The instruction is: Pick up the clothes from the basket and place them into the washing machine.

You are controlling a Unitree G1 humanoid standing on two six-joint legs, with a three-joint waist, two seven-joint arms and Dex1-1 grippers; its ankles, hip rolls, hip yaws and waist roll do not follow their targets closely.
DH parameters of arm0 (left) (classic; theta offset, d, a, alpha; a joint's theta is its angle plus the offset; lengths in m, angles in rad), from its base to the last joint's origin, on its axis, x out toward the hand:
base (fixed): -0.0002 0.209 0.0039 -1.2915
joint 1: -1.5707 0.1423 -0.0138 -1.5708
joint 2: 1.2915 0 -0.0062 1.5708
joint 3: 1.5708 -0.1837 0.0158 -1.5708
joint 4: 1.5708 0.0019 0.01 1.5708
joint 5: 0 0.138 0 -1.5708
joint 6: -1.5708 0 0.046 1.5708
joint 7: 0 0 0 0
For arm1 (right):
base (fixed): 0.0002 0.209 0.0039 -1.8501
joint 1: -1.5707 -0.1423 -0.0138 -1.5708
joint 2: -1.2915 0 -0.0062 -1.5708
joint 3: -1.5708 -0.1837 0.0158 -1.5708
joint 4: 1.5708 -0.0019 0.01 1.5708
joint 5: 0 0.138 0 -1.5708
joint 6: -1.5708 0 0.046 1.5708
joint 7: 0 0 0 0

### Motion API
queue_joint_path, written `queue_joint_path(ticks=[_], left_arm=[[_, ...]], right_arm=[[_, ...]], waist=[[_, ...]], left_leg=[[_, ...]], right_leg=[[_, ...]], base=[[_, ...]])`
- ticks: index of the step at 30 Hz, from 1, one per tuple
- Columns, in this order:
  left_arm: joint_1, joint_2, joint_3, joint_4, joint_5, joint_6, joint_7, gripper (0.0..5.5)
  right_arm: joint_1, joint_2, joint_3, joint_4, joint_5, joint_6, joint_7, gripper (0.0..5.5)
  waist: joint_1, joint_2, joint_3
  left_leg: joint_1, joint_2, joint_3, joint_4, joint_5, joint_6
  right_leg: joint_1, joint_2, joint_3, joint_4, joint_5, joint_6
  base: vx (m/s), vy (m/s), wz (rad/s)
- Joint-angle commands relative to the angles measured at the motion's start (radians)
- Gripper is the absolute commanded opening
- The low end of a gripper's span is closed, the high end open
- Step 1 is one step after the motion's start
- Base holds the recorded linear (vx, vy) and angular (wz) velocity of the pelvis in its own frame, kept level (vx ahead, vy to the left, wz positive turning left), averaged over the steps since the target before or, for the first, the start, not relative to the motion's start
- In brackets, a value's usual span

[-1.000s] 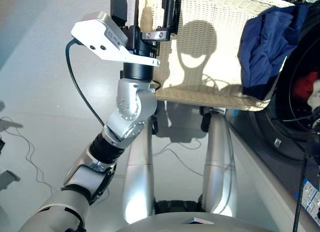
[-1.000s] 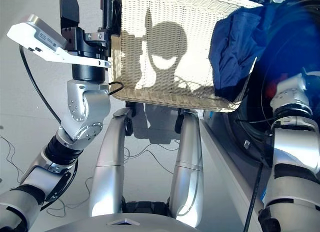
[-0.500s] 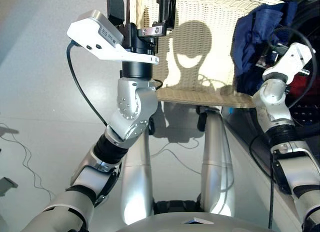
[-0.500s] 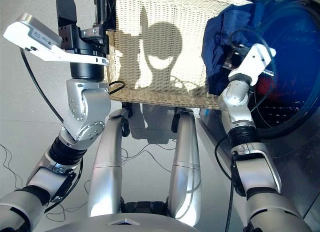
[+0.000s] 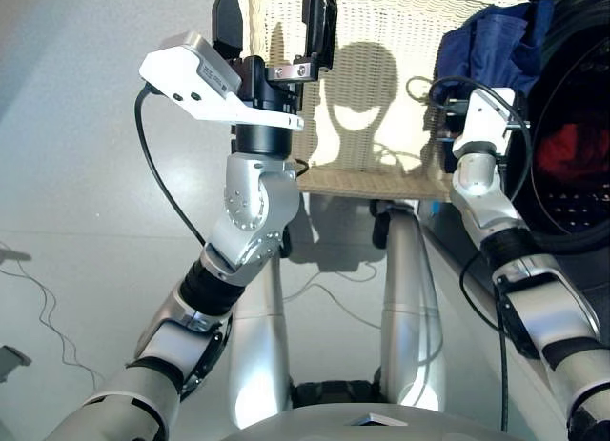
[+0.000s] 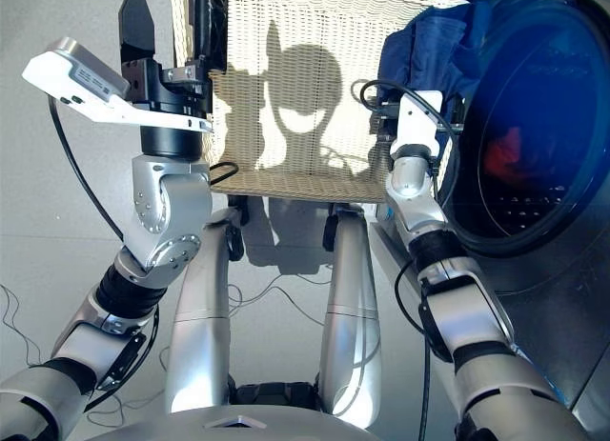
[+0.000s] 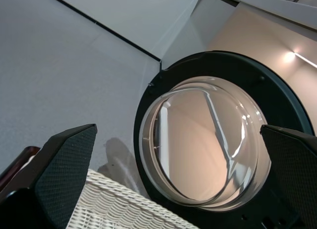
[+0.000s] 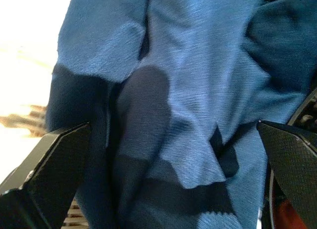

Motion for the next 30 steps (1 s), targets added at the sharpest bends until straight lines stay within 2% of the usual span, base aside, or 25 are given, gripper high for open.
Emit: queue_joint_path(ticks=[1, 4, 9, 24, 26, 27, 30], left_arm=[[-0.004, -0.005, 0.008, -0.079, -0.009, -0.040, -0.032, 5.50], [-0.010, -0.005, -0.003, -0.081, -0.014, -0.036, -0.032, 5.50], [-0.022, -0.004, -0.012, -0.081, -0.006, -0.026, -0.033, 5.50], [-0.027, -0.002, -0.021, -0.075, -0.003, -0.022, -0.034, 5.50], [-0.029, -0.001, -0.021, -0.075, -0.004, -0.020, -0.035, 5.50], [-0.029, -0.001, -0.021, -0.077, -0.005, -0.021, -0.036, 5.50], [-0.027, 0.002, -0.018, -0.078, -0.004, -0.019, -0.033, 5.50]], right_arm=[[-0.078, -0.021, 0.013, 0.080, 0.028, 0.013, 0.017, 5.50], [-0.124, -0.018, 0.032, 0.197, 0.037, 0.036, 0.032, 5.50], [-0.156, -0.004, 0.050, 0.271, 0.044, 0.051, 0.050, 5.50], [-0.189, 0.021, 0.058, 0.309, 0.085, 0.063, 0.076, 5.50], [-0.191, 0.019, 0.060, 0.309, 0.089, 0.063, 0.079, 0.37], [-0.192, 0.019, 0.059, 0.307, 0.093, 0.062, 0.081, 0.00], [-0.189, 0.021, 0.061, 0.299, 0.089, 0.057, 0.074, 0.00]], waist=[[0.038, 0.023, -0.016], [0.048, 0.032, -0.016], [0.058, 0.045, -0.016], [0.067, 0.060, -0.016], [0.067, 0.061, -0.016], [0.066, 0.061, -0.016], [0.064, 0.060, -0.016]], left_leg=[[-0.012, 0.006, 0.030, 0.026, -0.032, 0.008], [-0.013, 0.003, 0.030, 0.024, -0.032, 0.009], [-0.011, -0.002, 0.030, 0.022, -0.033, 0.010], [-0.031, -0.006, 0.032, 0.030, -0.034, 0.013], [-0.033, -0.007, 0.033, 0.030, -0.033, 0.013], [-0.033, -0.008, 0.033, 0.029, -0.032, 0.014], [-0.035, -0.007, 0.034, 0.026, -0.031, 0.014]], right_leg=[[0.024, 0.022, 0.010, -0.045, 0.039, 0.029], [0.022, 0.019, 0.006, -0.045, 0.039, 0.029], [0.026, 0.014, 0.003, -0.048, 0.036, 0.030], [0.000, 0.011, 0.002, -0.033, 0.034, 0.030], [-0.001, 0.012, 0.003, -0.034, 0.035, 0.030], [-0.002, 0.011, 0.003, -0.035, 0.035, 0.030], [-0.004, 0.011, 0.003, -0.037, 0.036, 0.031]], base=[[0.000, 0.000, 0.000], [0.000, 0.000, 0.000], [0.000, 0.000, 0.000], [0.000, 0.000, 0.000], [0.000, 0.000, 0.000], [0.000, 0.000, 0.000], [0.000, 0.000, 0.000]])
